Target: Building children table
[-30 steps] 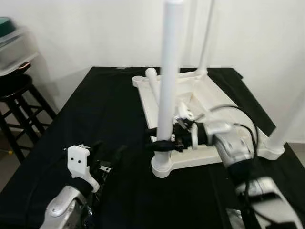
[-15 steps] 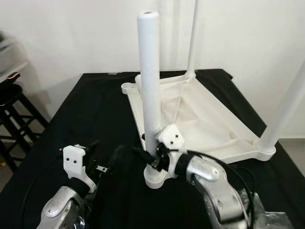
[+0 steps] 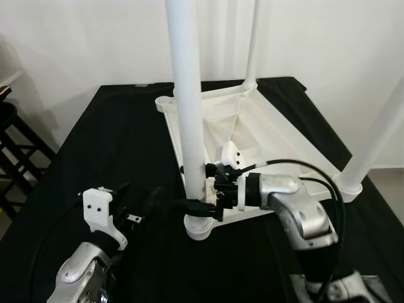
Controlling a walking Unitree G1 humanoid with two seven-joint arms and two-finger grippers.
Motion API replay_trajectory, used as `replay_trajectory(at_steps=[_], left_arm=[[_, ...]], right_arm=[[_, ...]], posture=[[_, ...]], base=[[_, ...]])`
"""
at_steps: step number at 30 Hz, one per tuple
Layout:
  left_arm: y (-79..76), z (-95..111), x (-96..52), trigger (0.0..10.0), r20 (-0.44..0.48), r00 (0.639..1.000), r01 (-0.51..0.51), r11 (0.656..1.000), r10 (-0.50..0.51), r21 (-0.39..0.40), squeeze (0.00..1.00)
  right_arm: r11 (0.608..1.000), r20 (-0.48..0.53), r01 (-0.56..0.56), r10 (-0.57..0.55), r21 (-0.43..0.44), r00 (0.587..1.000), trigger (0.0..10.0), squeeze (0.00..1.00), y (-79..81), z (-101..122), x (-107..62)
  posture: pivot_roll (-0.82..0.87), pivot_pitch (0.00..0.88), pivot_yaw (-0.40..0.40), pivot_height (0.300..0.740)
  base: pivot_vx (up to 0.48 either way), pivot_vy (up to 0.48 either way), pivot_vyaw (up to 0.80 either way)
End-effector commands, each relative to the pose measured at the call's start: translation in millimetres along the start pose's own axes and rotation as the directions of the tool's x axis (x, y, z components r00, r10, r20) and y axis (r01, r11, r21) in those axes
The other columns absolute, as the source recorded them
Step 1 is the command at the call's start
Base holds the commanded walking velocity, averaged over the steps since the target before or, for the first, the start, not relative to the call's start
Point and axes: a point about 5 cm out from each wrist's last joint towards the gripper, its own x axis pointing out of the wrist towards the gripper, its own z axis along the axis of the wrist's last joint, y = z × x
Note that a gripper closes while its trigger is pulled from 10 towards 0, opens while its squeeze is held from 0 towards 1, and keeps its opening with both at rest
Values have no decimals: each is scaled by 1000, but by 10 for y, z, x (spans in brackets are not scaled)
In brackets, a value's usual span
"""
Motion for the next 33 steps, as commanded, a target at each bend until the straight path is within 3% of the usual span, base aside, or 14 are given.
replay_trajectory(at_steps=[1,6,7,9,10,16,22,26,27,28,29,31,32,33], left_arm=[[7,-40,-20,10000,-21,1000,-9,1000,9,-3,0],[-4,-43,-18,10000,-21,1000,-9,1000,9,-6,0],[-6,-44,-17,10000,-20,1000,-10,1000,9,-7,0],[-7,-45,-17,10000,-20,1000,-10,1000,10,-7,0],[-9,-46,-21,10000,-20,1000,-11,1000,11,-7,0],[-18,-46,-31,10000,-20,1000,-11,1000,11,-7,0],[-22,-33,-38,10000,-20,1000,-8,1000,8,-7,0],[3,-17,-58,10000,-19,1000,-12,1000,12,-2,0],[12,-11,-58,10000,-20,1000,-12,1000,12,0,0],[18,-6,-57,10000,-20,1000,-13,1000,13,2,0],[18,-6,-57,10000,-20,1000,-13,1000,13,2,0],[37,-7,-49,10000,-27,1000,-11,1000,12,15,0],[37,-7,-49,10000,-27,1000,-11,1000,12,15,0],[42,-4,-45,10000,-30,1000,-7,1000,8,24,0]], right_arm=[[998,11,-66,66,-23,998,10000,0,-50,49,22],[991,14,-129,130,-38,991,10000,0,-238,140,57],[987,20,-162,162,-24,987,6235,0,-292,159,71],[983,24,-184,185,-14,982,6235,0,-321,169,79],[979,21,-206,206,-2,978,0,0,-350,156,73],[974,17,-226,225,36,974,0,0,-393,67,29],[986,27,-155,154,54,988,0,0,-357,-79,-122],[984,35,-57,52,169,998,0,0,-59,-308,-203],[946,-42,184,-179,267,983,0,0,11,-463,-6],[874,-124,368,-347,318,930,0,0,58,-565,92],[874,-124,368,-347,318,930,0,0,58,-565,92],[672,-282,694,-634,258,720,0,0,222,-723,144],[672,-282,694,-634,258,720,0,0,222,-723,144],[721,-255,675,-630,159,733,0,0,280,-666,161]], posture=[[-39,56,28,740],[-35,53,25,740],[-34,53,25,740],[-33,52,26,740],[-28,52,25,740],[-31,56,23,740],[-23,68,23,740],[-31,78,24,740],[-23,85,27,740],[-23,85,27,740],[-23,85,27,740],[-28,91,42,740],[-28,91,42,740],[-29,87,56,740]], base=[[0,0,0],[0,0,0],[0,0,0],[0,0,0],[0,0,0],[0,0,0],[0,0,0],[0,0,0],[0,0,0],[0,0,0],[0,0,0],[0,0,0],[0,0,0],[0,0,0]])
